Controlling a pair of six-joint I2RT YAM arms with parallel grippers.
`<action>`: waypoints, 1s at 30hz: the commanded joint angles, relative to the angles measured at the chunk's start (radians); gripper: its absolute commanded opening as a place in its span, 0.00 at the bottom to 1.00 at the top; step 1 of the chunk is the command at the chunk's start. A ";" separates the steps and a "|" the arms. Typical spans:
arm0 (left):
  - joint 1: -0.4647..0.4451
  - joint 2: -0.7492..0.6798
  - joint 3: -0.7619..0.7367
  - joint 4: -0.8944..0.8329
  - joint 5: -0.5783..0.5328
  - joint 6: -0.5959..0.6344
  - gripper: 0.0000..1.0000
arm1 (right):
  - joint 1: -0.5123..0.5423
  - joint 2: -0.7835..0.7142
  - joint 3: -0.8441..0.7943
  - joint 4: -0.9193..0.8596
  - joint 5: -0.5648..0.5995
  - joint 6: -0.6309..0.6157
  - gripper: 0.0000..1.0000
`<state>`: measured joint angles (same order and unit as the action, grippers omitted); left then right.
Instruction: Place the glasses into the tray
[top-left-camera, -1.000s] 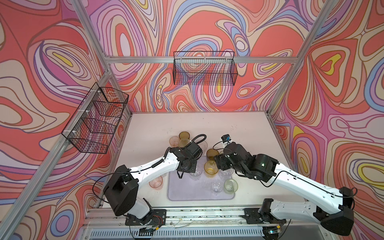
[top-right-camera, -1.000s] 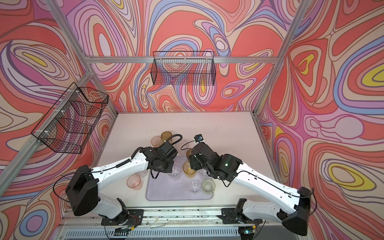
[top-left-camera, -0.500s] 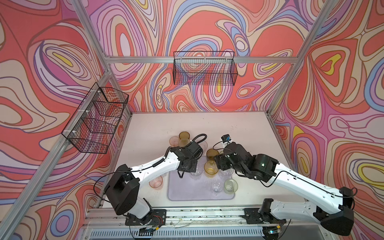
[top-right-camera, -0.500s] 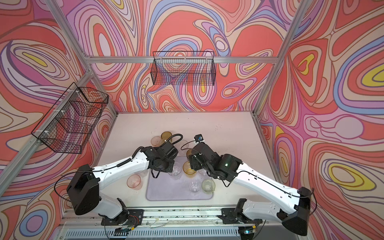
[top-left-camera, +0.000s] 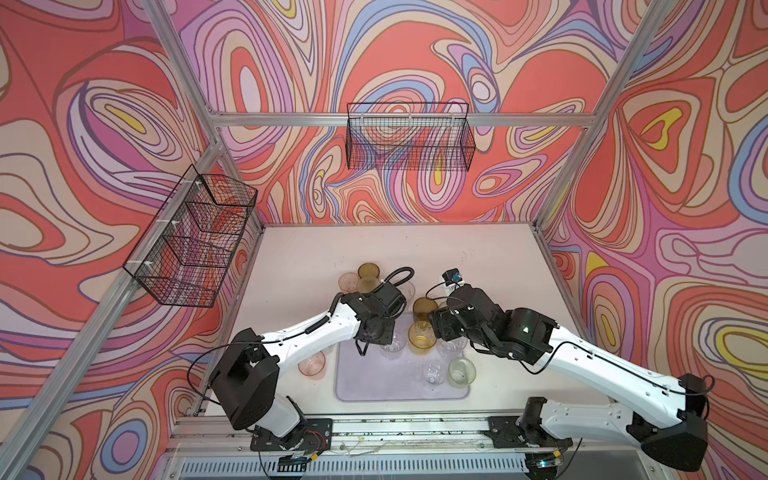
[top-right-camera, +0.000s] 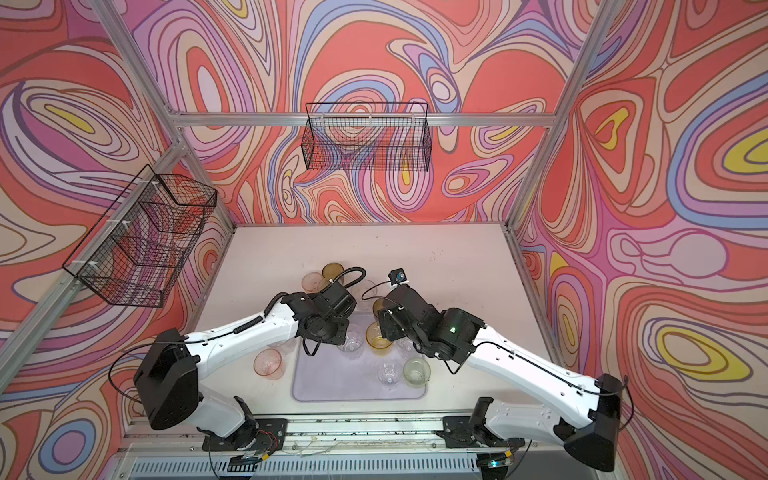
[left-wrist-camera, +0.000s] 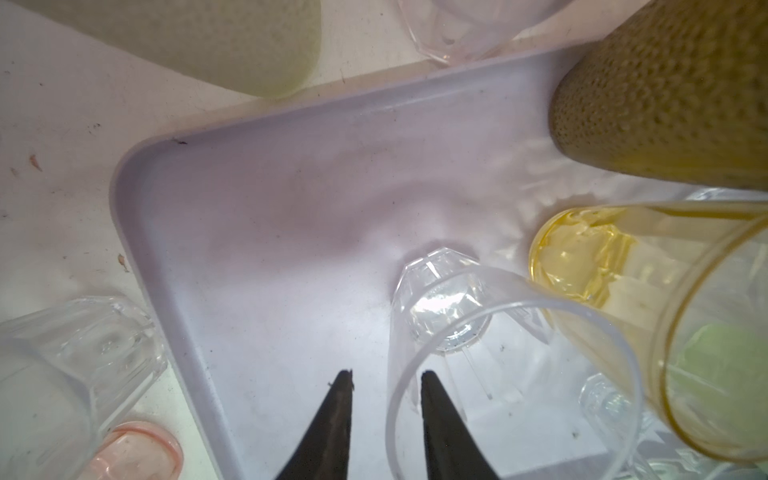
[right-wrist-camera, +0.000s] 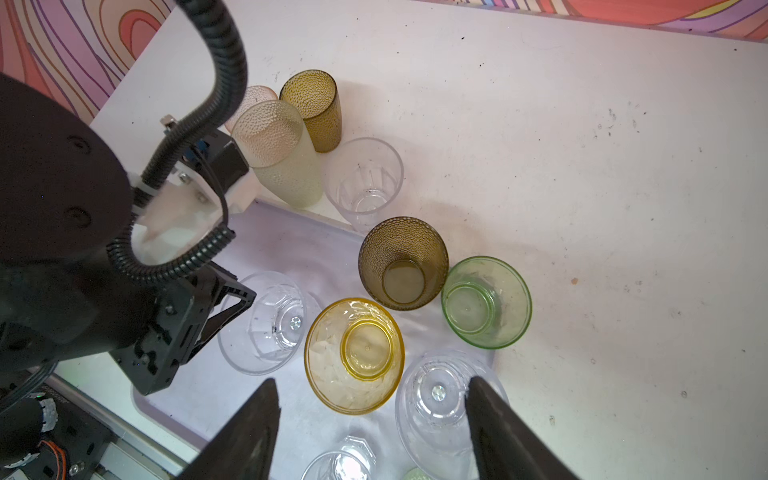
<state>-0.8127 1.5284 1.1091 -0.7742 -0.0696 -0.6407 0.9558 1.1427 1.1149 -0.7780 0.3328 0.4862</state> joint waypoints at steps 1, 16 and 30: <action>-0.008 0.004 0.045 -0.053 -0.013 -0.008 0.36 | -0.004 0.000 0.010 -0.007 0.003 -0.008 0.74; -0.007 0.047 0.234 -0.187 -0.078 0.161 0.39 | -0.005 -0.011 0.014 -0.017 -0.003 -0.008 0.74; 0.054 0.126 0.394 -0.191 -0.011 0.324 0.41 | -0.003 -0.028 0.016 -0.051 -0.026 0.005 0.74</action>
<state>-0.7715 1.6329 1.4624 -0.9356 -0.1043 -0.3752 0.9558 1.1328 1.1149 -0.8066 0.3164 0.4843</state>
